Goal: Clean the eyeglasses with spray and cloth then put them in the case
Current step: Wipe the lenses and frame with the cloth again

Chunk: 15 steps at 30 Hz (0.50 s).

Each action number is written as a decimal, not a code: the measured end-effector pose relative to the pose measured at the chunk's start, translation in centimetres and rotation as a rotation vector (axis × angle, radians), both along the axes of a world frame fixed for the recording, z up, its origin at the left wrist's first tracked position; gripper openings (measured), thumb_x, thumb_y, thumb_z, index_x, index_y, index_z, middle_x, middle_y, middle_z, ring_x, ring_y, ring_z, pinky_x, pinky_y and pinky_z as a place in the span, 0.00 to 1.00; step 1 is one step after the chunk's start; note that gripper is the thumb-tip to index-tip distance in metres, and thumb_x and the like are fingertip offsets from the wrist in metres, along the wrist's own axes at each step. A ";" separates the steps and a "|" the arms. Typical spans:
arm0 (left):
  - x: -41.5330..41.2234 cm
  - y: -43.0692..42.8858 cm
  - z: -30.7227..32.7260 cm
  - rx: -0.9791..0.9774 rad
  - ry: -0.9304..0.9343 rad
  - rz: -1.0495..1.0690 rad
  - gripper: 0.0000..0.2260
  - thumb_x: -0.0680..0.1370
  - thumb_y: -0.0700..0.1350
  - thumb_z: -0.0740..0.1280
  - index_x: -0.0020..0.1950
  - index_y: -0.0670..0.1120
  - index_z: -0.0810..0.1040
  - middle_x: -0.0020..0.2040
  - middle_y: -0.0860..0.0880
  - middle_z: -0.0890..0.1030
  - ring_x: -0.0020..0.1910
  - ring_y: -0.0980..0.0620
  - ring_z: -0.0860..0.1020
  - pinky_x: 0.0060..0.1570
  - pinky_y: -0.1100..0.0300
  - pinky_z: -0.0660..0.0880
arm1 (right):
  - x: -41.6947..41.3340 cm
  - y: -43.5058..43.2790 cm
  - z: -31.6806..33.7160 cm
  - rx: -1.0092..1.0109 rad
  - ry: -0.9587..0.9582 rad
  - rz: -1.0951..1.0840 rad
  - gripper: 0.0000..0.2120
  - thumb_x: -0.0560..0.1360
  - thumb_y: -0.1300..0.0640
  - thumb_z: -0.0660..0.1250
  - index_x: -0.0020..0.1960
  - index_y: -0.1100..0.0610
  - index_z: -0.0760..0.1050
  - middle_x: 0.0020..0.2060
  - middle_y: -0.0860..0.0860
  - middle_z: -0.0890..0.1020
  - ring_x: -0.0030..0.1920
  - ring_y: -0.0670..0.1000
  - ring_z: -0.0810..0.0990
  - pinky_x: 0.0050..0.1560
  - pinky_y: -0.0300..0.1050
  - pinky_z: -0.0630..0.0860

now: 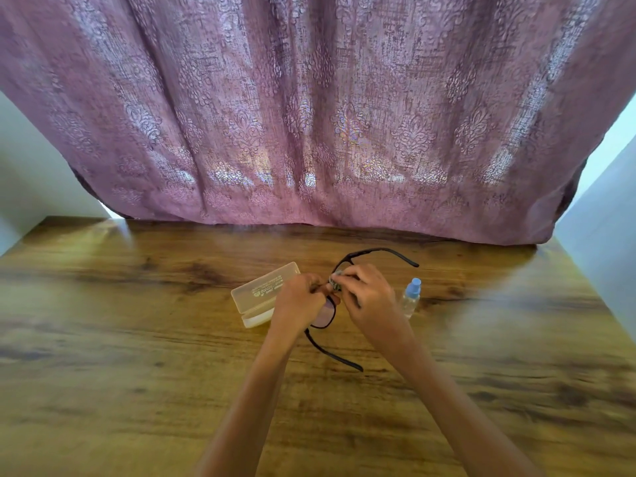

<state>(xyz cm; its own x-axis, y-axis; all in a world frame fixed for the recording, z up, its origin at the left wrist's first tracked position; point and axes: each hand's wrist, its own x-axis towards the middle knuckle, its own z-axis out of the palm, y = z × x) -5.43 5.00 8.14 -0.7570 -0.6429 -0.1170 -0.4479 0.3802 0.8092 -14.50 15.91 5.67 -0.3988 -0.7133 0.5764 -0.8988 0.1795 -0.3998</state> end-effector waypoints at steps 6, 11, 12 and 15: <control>0.1 0.1 0.2 0.020 -0.004 0.019 0.12 0.78 0.44 0.64 0.37 0.51 0.82 0.37 0.54 0.83 0.40 0.56 0.77 0.35 0.63 0.68 | -0.6 -0.2 0.4 -0.005 0.024 -0.087 0.11 0.70 0.72 0.69 0.51 0.64 0.81 0.44 0.55 0.80 0.45 0.55 0.78 0.49 0.38 0.70; 0.3 -0.3 -0.1 0.085 0.041 0.061 0.13 0.78 0.43 0.65 0.36 0.50 0.83 0.39 0.53 0.84 0.43 0.54 0.78 0.40 0.61 0.69 | 0.0 0.5 -0.1 -0.008 0.006 -0.106 0.10 0.70 0.71 0.70 0.51 0.64 0.81 0.44 0.55 0.80 0.47 0.54 0.78 0.50 0.37 0.71; 0.3 -0.3 -0.2 0.077 0.043 0.065 0.13 0.78 0.43 0.65 0.35 0.51 0.83 0.39 0.52 0.84 0.43 0.54 0.78 0.40 0.60 0.70 | 0.4 0.6 -0.2 -0.009 -0.004 -0.089 0.10 0.70 0.71 0.69 0.51 0.64 0.81 0.44 0.55 0.80 0.47 0.54 0.78 0.50 0.38 0.71; 0.1 0.0 -0.6 0.035 0.017 0.061 0.13 0.77 0.43 0.65 0.35 0.53 0.82 0.37 0.51 0.84 0.40 0.54 0.78 0.36 0.61 0.70 | 1.1 0.6 -0.5 -0.005 -0.029 -0.038 0.09 0.71 0.70 0.67 0.51 0.64 0.81 0.44 0.55 0.80 0.45 0.54 0.78 0.49 0.39 0.71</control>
